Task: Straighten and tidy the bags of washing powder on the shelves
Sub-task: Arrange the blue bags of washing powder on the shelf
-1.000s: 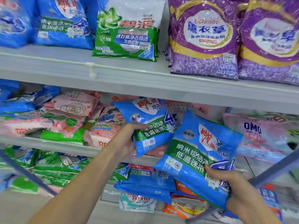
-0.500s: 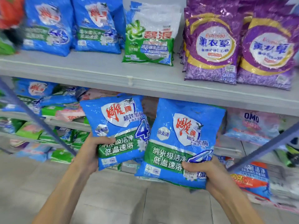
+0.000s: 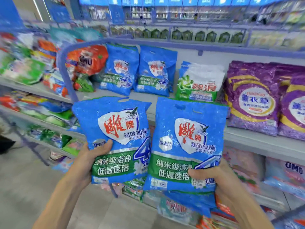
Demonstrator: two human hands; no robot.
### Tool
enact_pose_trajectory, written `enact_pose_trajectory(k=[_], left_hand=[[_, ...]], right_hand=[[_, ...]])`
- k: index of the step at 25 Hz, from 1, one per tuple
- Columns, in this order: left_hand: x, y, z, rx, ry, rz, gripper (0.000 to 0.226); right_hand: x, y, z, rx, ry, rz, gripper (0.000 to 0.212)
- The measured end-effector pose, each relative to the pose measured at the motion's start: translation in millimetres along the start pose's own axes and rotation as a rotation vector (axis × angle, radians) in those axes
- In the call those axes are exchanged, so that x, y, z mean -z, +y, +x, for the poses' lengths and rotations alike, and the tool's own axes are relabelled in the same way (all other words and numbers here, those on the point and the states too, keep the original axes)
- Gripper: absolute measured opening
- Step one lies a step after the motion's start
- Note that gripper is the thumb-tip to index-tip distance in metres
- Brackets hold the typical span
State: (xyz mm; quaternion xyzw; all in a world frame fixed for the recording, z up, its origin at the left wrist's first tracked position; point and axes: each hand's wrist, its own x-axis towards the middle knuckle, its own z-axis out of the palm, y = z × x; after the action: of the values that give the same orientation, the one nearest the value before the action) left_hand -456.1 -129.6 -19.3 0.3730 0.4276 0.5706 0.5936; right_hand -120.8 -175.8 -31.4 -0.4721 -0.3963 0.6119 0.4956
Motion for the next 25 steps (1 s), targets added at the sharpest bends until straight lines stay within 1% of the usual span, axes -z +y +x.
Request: enact_pose_trajectory(k=[3, 5, 6, 9, 13, 15, 16, 18, 19, 20, 21, 22, 23, 24, 25], left_hand=[[26.7, 28.1, 21.6, -0.022, 0.005, -0.009, 0.038], [48.0, 42.5, 41.1, -0.024, -0.008, -0.011, 0.043], [57.0, 51.1, 50.5, -0.018, -0.024, -0.013, 0.044], [74.2, 73.5, 80.0, 0.004, -0.078, -0.004, 0.043], [76.1, 104.0, 127.5, -0.008, -0.156, 0.016, 0.033], [68.8, 112.3, 154.4, -0.012, -0.187, 0.048, 0.046], [65.2, 114.0, 170.6, -0.017, -0.189, 0.057, 0.042], [61.7, 114.5, 201.5, -0.017, -0.163, 0.062, 0.021], [60.2, 115.8, 217.1, -0.016, -0.149, 0.061, 0.02], [59.7, 116.6, 231.4, -0.021, -0.155, 0.065, 0.023], [60.8, 117.1, 246.3, -0.041, -0.164, 0.077, 0.038], [61.8, 117.9, 259.9, -0.061, -0.182, 0.101, 0.061], [62.5, 119.6, 271.5, -0.063, -0.199, 0.123, 0.078], [63.2, 121.4, 284.4, -0.055, -0.21, 0.126, 0.082], [62.9, 123.5, 295.9, -0.044, -0.226, 0.111, 0.075]], right_hand=[[-43.0, -19.4, 22.9, 0.088, 0.0, 0.045, 0.058], [-64.3, -27.6, 38.9, 0.14, 0.051, 0.109, 0.042], [-73.6, -29.5, 49.0, 0.155, 0.073, 0.14, 0.039], [-95.1, -39.3, 70.4, 0.149, 0.115, 0.133, 0.061], [-113.2, -54.2, 105.9, 0.2, 0.201, 0.076, 0.062], [-115.8, -63.1, 130.7, 0.239, 0.218, 0.065, 0.062], [-115.3, -67.5, 145.5, 0.252, 0.228, 0.055, 0.063], [-115.3, -77.5, 171.2, 0.266, 0.26, 0.029, 0.068], [-115.3, -83.7, 184.1, 0.275, 0.272, 0.01, 0.071], [-115.3, -88.9, 194.6, 0.276, 0.288, -0.007, 0.071], [-114.7, -93.1, 205.4, 0.274, 0.302, -0.014, 0.065], [-114.1, -97.8, 216.1, 0.278, 0.306, -0.021, 0.055], [-113.8, -101.1, 225.7, 0.284, 0.311, -0.025, 0.048], [-114.5, -104.4, 235.4, 0.282, 0.32, -0.023, 0.043], [-115.5, -107.0, 243.9, 0.28, 0.329, -0.021, 0.041]])
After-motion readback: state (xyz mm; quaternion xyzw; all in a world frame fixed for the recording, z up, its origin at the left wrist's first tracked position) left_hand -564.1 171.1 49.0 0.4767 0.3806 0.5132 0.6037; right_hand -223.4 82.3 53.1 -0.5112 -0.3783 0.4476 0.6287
